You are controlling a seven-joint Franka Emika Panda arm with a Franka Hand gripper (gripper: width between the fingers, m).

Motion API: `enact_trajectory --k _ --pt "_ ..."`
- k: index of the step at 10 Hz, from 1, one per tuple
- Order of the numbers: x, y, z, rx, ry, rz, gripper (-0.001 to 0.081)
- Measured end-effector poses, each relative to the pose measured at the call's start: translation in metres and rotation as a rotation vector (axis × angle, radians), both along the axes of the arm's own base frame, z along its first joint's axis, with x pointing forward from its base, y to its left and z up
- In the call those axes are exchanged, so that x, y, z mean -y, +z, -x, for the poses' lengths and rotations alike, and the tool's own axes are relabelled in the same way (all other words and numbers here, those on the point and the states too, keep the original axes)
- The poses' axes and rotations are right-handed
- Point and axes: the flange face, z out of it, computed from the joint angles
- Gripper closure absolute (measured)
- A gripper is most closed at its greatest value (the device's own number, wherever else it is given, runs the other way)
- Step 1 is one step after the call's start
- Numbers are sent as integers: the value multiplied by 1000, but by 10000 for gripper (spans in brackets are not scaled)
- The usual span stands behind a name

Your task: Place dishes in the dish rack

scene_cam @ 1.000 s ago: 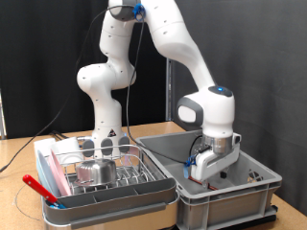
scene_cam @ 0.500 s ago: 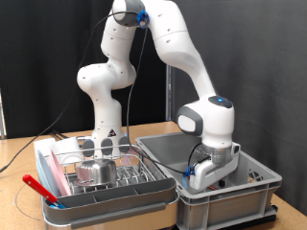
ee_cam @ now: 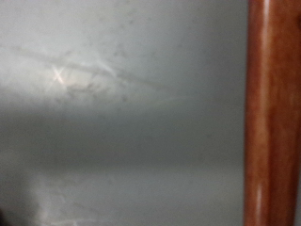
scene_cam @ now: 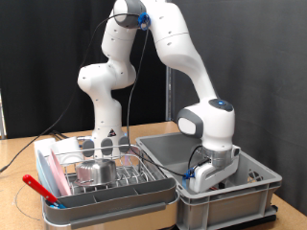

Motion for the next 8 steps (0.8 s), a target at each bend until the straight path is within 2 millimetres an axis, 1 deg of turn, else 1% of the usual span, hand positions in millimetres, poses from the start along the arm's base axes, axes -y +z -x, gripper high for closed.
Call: enact_trajectory --k 2,3,4,5,6,7,8 --pt "1 1 -1 5 -4 -2 0" --pt "1 1 -2 11 -7 -5 109" --pt "1 1 -3 15 -8 -7 109" --pt "2 1 -4 16 -10 -8 244" --pt "2 0 -5 16 -13 -10 429" --pt "2 0 -6 16 -18 -11 429" --pt "3 0 -7 17 -25 -14 563"
